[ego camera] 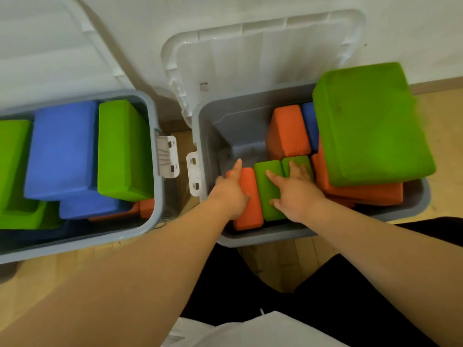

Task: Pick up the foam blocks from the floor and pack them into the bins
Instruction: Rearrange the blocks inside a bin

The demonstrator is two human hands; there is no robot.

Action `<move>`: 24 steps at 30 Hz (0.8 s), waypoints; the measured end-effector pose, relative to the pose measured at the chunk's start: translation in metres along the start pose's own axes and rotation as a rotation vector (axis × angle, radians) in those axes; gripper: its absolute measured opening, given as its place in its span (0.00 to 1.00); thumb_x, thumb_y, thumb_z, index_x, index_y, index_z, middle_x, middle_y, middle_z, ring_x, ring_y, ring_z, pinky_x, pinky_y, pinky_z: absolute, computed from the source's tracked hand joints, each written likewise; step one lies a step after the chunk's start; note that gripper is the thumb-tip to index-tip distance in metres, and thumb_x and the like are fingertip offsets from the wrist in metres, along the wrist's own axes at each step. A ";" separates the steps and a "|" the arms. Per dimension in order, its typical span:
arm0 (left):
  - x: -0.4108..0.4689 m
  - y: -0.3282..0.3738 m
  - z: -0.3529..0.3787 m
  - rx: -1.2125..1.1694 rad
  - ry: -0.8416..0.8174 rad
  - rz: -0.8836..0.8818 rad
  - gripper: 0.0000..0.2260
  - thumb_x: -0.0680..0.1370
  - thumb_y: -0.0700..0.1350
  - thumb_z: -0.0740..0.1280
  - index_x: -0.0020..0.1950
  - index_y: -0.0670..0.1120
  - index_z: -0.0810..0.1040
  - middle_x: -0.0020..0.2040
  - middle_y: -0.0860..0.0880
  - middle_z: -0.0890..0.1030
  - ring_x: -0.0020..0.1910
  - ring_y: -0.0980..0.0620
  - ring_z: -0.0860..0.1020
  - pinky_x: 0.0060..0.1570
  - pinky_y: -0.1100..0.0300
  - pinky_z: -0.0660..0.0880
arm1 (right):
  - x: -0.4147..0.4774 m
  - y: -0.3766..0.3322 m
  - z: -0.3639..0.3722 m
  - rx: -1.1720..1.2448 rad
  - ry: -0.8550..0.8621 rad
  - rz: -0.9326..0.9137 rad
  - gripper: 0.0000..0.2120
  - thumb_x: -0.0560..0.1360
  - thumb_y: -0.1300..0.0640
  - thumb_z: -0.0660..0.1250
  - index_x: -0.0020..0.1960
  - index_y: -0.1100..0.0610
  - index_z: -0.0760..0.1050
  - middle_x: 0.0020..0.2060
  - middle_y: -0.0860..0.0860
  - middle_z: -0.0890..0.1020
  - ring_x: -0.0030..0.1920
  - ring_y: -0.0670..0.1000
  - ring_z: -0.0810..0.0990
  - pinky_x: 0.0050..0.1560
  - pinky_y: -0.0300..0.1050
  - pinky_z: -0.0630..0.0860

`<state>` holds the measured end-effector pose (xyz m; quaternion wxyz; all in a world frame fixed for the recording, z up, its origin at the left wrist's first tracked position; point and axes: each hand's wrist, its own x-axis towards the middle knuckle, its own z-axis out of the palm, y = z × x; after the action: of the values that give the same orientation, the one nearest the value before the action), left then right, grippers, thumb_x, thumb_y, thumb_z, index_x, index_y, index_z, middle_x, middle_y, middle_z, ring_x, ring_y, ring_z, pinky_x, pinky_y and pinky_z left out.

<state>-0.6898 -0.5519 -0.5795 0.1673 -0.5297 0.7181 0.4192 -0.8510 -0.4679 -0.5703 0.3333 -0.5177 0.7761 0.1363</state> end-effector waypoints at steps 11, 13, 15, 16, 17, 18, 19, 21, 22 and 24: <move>-0.042 0.037 -0.030 0.060 0.142 0.263 0.43 0.74 0.47 0.78 0.83 0.55 0.57 0.75 0.43 0.66 0.73 0.43 0.69 0.69 0.56 0.66 | -0.080 0.039 -0.088 -0.076 0.796 -0.326 0.27 0.65 0.47 0.73 0.64 0.47 0.80 0.64 0.55 0.78 0.66 0.64 0.73 0.65 0.62 0.72; -0.045 0.061 -0.020 -0.001 0.138 0.326 0.45 0.73 0.49 0.79 0.83 0.56 0.56 0.77 0.44 0.66 0.74 0.45 0.68 0.68 0.58 0.66 | -0.088 0.066 -0.100 -0.035 0.737 -0.142 0.33 0.66 0.41 0.75 0.70 0.39 0.74 0.77 0.55 0.65 0.77 0.66 0.59 0.75 0.67 0.56; -0.048 0.085 -0.003 -0.101 0.116 0.340 0.46 0.72 0.49 0.80 0.83 0.57 0.56 0.78 0.47 0.66 0.73 0.46 0.70 0.65 0.60 0.70 | -0.088 0.098 -0.107 0.037 0.564 0.046 0.42 0.66 0.33 0.75 0.76 0.30 0.61 0.83 0.52 0.49 0.80 0.67 0.45 0.77 0.69 0.45; -0.051 0.096 0.005 -0.142 0.101 0.339 0.47 0.71 0.49 0.81 0.83 0.56 0.56 0.78 0.47 0.66 0.73 0.46 0.70 0.66 0.58 0.71 | -0.088 0.112 -0.107 0.109 0.476 0.099 0.46 0.64 0.29 0.75 0.77 0.28 0.56 0.83 0.51 0.44 0.80 0.68 0.43 0.77 0.70 0.45; -0.054 0.106 0.013 -0.167 0.088 0.343 0.48 0.71 0.49 0.81 0.83 0.56 0.55 0.78 0.46 0.67 0.74 0.46 0.70 0.69 0.56 0.70 | -0.087 0.124 -0.107 0.191 0.415 0.115 0.49 0.63 0.27 0.74 0.77 0.27 0.53 0.83 0.50 0.42 0.80 0.69 0.44 0.77 0.69 0.47; -0.057 0.115 0.019 -0.181 0.068 0.353 0.48 0.71 0.49 0.81 0.83 0.55 0.55 0.79 0.46 0.67 0.75 0.47 0.69 0.70 0.54 0.70 | -0.087 0.132 -0.106 0.257 0.381 0.106 0.50 0.62 0.26 0.74 0.77 0.27 0.52 0.83 0.50 0.41 0.80 0.69 0.46 0.78 0.67 0.51; -0.058 0.123 0.024 -0.200 0.043 0.369 0.49 0.71 0.48 0.81 0.83 0.54 0.54 0.78 0.46 0.67 0.75 0.49 0.68 0.71 0.56 0.69 | -0.087 0.137 -0.105 0.297 0.377 0.087 0.51 0.62 0.26 0.74 0.78 0.29 0.53 0.83 0.52 0.42 0.80 0.68 0.48 0.79 0.64 0.53; -0.060 0.134 0.028 -0.275 -0.007 0.409 0.46 0.71 0.44 0.81 0.82 0.54 0.57 0.77 0.50 0.69 0.72 0.59 0.68 0.66 0.66 0.68 | -0.090 0.138 -0.105 0.334 0.436 0.043 0.50 0.65 0.31 0.76 0.80 0.34 0.55 0.83 0.57 0.46 0.81 0.64 0.50 0.79 0.58 0.55; -0.062 0.138 0.026 -0.325 -0.020 0.427 0.44 0.72 0.41 0.80 0.81 0.55 0.59 0.75 0.53 0.71 0.67 0.65 0.70 0.62 0.71 0.69 | -0.093 0.136 -0.105 0.349 0.471 0.027 0.49 0.67 0.34 0.77 0.81 0.36 0.56 0.82 0.58 0.48 0.81 0.62 0.51 0.78 0.56 0.56; -0.068 0.141 0.020 -0.472 -0.039 0.428 0.44 0.72 0.40 0.80 0.81 0.56 0.60 0.72 0.57 0.73 0.60 0.70 0.75 0.57 0.74 0.72 | -0.097 0.134 -0.108 0.413 0.513 0.005 0.46 0.68 0.37 0.78 0.80 0.39 0.60 0.82 0.58 0.53 0.81 0.59 0.55 0.77 0.54 0.58</move>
<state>-0.7951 -0.4817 -0.4848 -0.0384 -0.3827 0.6930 0.6098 -0.9882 -0.4018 -0.4447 0.2244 -0.4546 0.8473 -0.1580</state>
